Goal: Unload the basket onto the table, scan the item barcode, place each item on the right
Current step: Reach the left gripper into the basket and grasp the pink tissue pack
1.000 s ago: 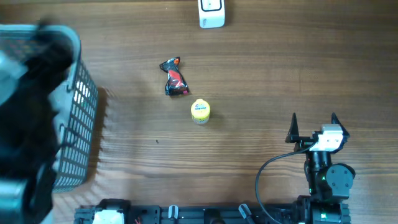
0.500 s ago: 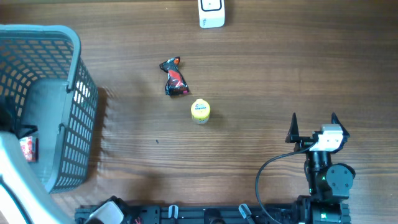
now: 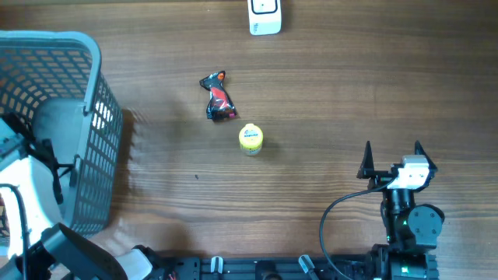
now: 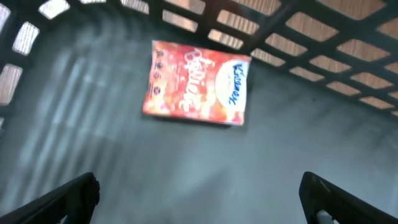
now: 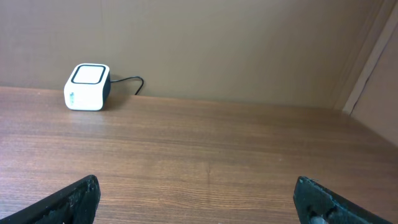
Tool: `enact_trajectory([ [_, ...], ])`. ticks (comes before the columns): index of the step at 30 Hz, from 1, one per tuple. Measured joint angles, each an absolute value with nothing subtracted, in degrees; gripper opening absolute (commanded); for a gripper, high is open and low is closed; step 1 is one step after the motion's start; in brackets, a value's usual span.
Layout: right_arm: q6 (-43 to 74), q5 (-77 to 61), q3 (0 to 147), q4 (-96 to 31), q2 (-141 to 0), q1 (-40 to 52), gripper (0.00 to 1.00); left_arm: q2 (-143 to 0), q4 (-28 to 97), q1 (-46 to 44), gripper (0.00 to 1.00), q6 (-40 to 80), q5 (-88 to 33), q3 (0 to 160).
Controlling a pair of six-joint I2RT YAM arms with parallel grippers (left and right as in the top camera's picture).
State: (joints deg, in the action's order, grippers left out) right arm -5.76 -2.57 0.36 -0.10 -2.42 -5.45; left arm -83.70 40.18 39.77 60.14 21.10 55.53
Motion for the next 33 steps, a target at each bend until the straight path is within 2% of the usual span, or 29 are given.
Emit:
enact_trajectory([
  [7,-5.76,-2.57,0.34,-0.10,-2.42,-5.45,1.00,-84.68,36.10,39.83,1.00,59.27,24.69,53.78],
  [18,-5.76,-2.57,0.36,-0.10,-2.42,-5.45,0.99,-97.30,28.69,41.50,1.00,55.11,26.85,53.71],
  [25,-5.76,-2.57,0.36,-0.10,-2.42,-5.45,1.00,-98.80,27.22,43.57,1.00,53.65,27.66,53.76],
  [27,-5.76,-2.57,0.34,-0.10,-2.42,-5.45,1.00,-98.83,27.05,44.23,0.95,53.45,27.83,53.76],
  [29,-5.76,-2.57,0.36,-0.10,-2.42,-5.45,1.00,-98.94,26.74,45.12,0.85,53.28,28.03,53.76],
  [31,-5.76,-2.57,0.36,-0.10,-2.42,-5.45,1.00,-99.02,26.63,46.09,0.80,53.25,28.16,53.76],
  [33,-5.76,-2.57,0.36,-0.10,-2.42,-5.45,1.00,-99.02,26.68,46.92,0.68,52.99,28.25,53.74],
])
